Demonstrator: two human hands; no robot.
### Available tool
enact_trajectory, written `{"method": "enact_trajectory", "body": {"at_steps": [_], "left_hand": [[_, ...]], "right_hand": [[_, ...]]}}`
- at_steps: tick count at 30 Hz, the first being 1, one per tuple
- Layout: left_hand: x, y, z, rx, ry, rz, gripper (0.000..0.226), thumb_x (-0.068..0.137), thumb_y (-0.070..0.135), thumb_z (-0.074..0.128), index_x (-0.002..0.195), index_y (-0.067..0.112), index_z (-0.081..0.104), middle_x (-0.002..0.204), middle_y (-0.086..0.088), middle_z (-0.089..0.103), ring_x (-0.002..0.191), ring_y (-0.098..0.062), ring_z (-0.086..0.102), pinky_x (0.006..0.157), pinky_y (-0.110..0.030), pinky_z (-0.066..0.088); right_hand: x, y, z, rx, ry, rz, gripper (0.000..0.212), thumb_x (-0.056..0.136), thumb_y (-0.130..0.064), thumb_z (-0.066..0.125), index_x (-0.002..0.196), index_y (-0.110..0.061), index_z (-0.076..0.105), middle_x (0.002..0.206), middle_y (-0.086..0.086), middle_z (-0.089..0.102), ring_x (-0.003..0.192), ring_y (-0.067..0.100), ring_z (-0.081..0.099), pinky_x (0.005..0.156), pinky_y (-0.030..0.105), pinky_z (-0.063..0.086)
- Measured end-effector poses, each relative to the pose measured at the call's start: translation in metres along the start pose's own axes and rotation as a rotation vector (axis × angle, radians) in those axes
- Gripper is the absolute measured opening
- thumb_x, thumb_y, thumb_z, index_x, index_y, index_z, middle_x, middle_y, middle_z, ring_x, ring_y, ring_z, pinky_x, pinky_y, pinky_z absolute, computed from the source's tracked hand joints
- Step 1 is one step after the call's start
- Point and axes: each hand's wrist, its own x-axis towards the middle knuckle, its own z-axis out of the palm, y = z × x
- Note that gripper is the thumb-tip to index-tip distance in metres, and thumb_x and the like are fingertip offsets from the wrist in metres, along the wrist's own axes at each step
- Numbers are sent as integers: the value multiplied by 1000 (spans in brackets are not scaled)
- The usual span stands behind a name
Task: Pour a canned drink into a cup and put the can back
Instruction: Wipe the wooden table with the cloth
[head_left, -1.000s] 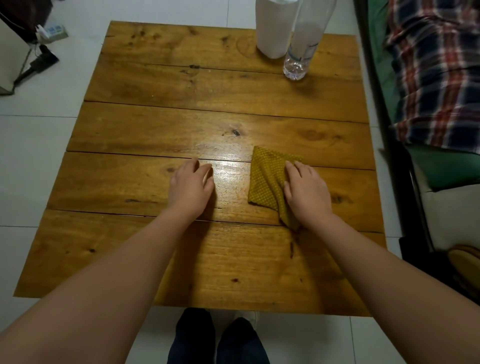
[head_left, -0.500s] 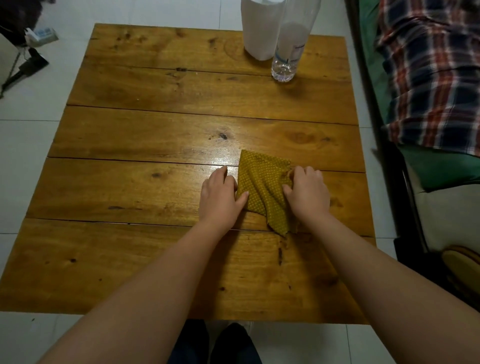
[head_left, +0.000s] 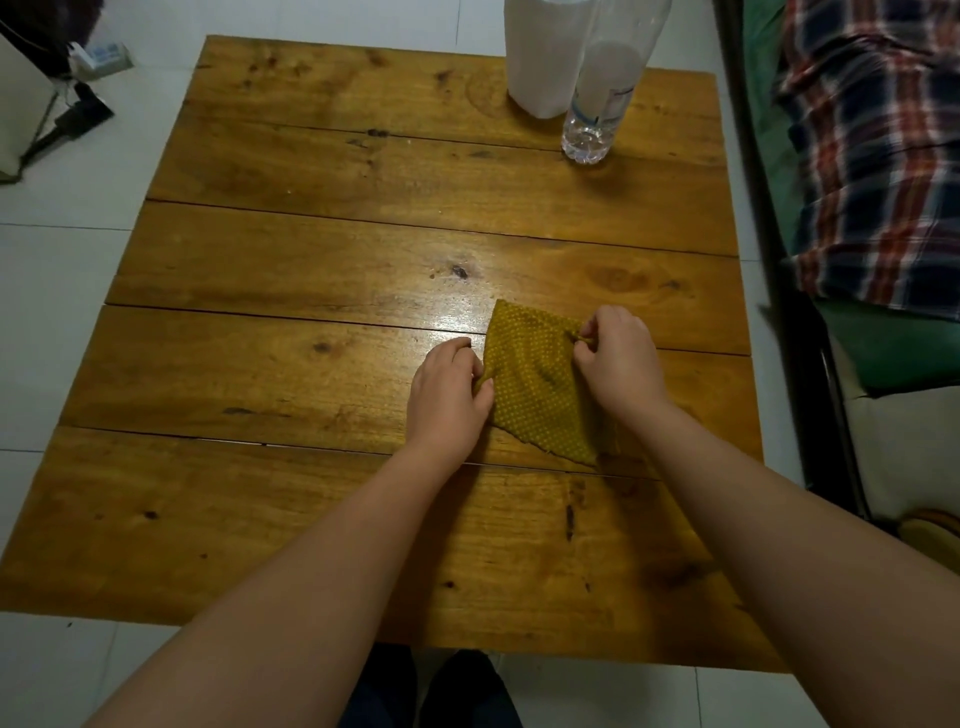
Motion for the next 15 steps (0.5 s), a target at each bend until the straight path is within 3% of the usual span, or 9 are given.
{"method": "enact_trajectory", "body": {"at_steps": [4, 9, 12, 15], "left_hand": [[2, -8, -6, -12, 49, -17, 11, 88, 21, 58, 92, 11, 57, 111, -1, 57, 109, -17, 45, 90, -29, 36], [6, -7, -15, -113, 61, -129, 9, 88, 22, 57, 90, 14, 58, 86, 8, 53, 95, -21, 53, 80, -37, 48], [6, -8, -19, -269, 59, -206, 5, 88, 21, 57, 85, 18, 53, 78, 6, 54, 77, -26, 60, 67, -47, 55], [6, -9, -25, -393, 75, -254, 6, 88, 16, 57, 84, 17, 52, 74, 6, 55, 71, -22, 57, 66, -41, 52]], "right_hand": [[6, -5, 3, 9, -18, -1, 6, 87, -12, 54, 88, -14, 48, 91, 0, 45, 99, 22, 46, 75, 27, 33], [12, -8, 5, 20, -51, 59, 25, 85, -15, 57, 109, -7, 53, 104, 9, 57, 104, 26, 49, 80, 32, 38], [16, -9, 5, -5, -87, 94, 21, 85, -19, 58, 103, -8, 59, 108, 12, 57, 105, 29, 50, 80, 32, 38], [18, -15, 3, 96, -77, 110, 9, 83, -19, 59, 90, -16, 56, 103, 11, 59, 98, 29, 54, 77, 34, 42]]}}
